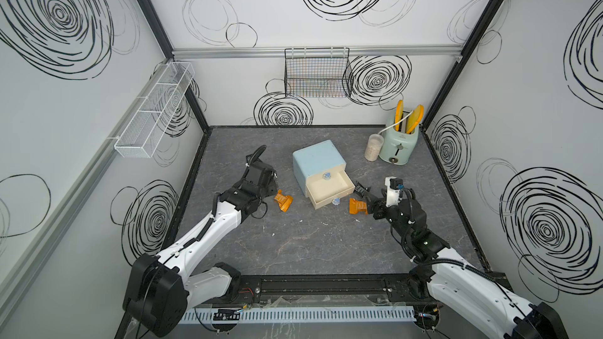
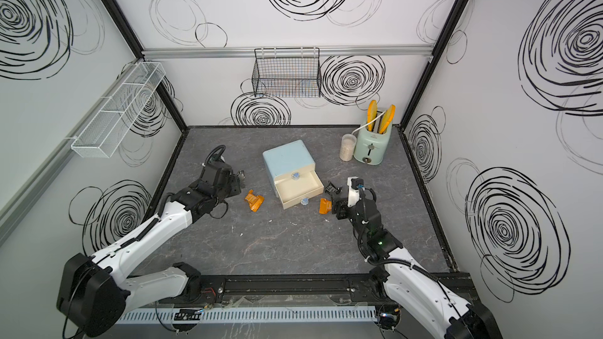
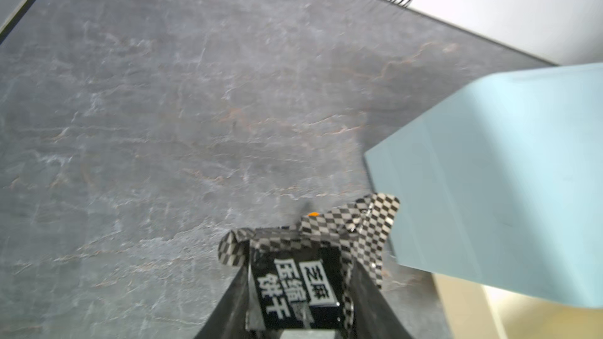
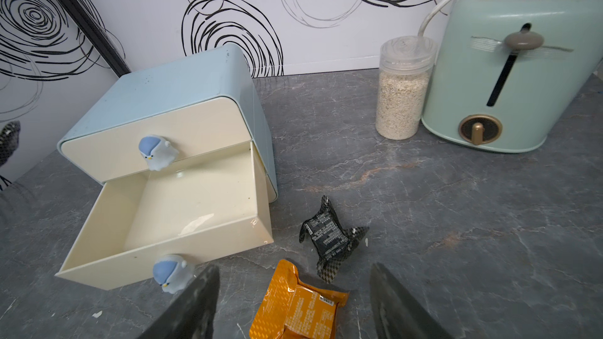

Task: Place the cookies into the drawer by color
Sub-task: Pick up the cookie at the center of the board, then place the cookie in the drawer.

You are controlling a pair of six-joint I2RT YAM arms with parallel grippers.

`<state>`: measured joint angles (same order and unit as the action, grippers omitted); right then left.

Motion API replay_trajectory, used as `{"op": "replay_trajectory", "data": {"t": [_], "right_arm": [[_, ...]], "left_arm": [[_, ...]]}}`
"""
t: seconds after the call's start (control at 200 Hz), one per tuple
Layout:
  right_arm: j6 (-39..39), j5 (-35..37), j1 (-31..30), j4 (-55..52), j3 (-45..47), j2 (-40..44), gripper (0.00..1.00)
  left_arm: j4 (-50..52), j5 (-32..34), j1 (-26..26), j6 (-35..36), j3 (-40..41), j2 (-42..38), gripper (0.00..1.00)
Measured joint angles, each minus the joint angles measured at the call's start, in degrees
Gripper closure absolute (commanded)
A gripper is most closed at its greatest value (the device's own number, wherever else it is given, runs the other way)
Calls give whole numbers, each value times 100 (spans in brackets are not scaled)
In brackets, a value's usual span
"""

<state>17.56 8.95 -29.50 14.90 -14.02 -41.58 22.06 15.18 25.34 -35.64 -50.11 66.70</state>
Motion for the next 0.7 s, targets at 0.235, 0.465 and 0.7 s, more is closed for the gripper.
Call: {"op": "replay_trajectory", "data": {"t": [0.235,0.465,0.7], "right_arm": [[-2,2,7,-28,0,42,26],[-2,2,7,-79,0,74,26],[0,2,9,-81,0,96,26]], "left_arm": [[157,-409,916,-116,-898,13,72],[142,-511,1888,-374,-1355,286,72],[92,-356,2562,-1029,-1438,852,71]]}}
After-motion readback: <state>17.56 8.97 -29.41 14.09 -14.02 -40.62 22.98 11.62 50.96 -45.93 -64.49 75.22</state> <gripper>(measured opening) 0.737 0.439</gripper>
